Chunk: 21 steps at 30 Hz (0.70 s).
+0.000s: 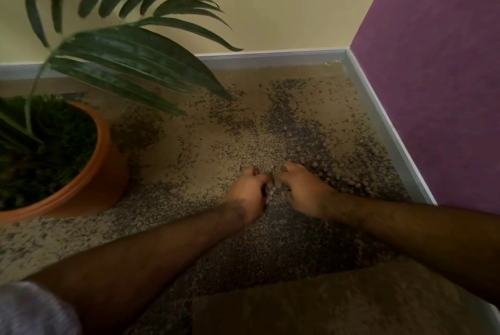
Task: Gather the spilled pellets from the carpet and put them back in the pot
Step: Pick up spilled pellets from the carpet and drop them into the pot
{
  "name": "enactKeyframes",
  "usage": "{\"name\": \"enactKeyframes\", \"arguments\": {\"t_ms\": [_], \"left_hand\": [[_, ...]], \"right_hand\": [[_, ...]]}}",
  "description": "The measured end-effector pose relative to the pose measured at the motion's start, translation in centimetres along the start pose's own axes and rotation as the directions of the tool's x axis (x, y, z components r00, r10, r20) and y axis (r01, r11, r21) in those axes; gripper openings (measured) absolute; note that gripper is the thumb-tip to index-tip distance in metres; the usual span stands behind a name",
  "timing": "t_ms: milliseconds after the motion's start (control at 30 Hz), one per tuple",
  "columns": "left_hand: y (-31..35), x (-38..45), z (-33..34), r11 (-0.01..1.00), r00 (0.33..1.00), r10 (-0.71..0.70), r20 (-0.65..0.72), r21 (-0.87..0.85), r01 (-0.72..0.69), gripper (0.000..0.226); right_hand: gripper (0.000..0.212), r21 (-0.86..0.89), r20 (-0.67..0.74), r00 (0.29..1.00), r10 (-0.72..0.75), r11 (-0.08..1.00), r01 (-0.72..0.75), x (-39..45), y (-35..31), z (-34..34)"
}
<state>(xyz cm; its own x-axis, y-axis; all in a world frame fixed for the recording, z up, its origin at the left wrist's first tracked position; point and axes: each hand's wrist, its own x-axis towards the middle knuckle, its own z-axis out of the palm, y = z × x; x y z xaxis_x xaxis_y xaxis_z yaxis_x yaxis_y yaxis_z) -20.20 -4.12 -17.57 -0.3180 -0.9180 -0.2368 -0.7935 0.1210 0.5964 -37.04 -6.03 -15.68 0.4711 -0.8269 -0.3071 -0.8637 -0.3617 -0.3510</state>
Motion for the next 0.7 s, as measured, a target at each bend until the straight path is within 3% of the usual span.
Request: {"name": "enactKeyframes", "arguments": {"t_ms": [167,367,700], "left_hand": [[0.0,0.5,0.0,0.998,0.995,0.054,0.080,0.029,-0.056,0.058],[0.2,0.9,0.6,0.992,0.994,0.103,0.039,0.074,-0.106,0.018],[-0.3,2.0,-0.5,0.969,0.992,-0.082,0.101,-0.225,0.103,0.024]], "right_hand": [[0.014,-0.013,0.017,1.000,0.017,1.000,-0.017,-0.3,0.4,0.0],[0.018,-0.088,0.032,0.999,-0.001,0.996,0.004,-1.7,1.0,0.5],[0.031,-0.037,0.169,0.977,0.131,0.991,-0.126,-1.7,0.8,-0.3]]}}
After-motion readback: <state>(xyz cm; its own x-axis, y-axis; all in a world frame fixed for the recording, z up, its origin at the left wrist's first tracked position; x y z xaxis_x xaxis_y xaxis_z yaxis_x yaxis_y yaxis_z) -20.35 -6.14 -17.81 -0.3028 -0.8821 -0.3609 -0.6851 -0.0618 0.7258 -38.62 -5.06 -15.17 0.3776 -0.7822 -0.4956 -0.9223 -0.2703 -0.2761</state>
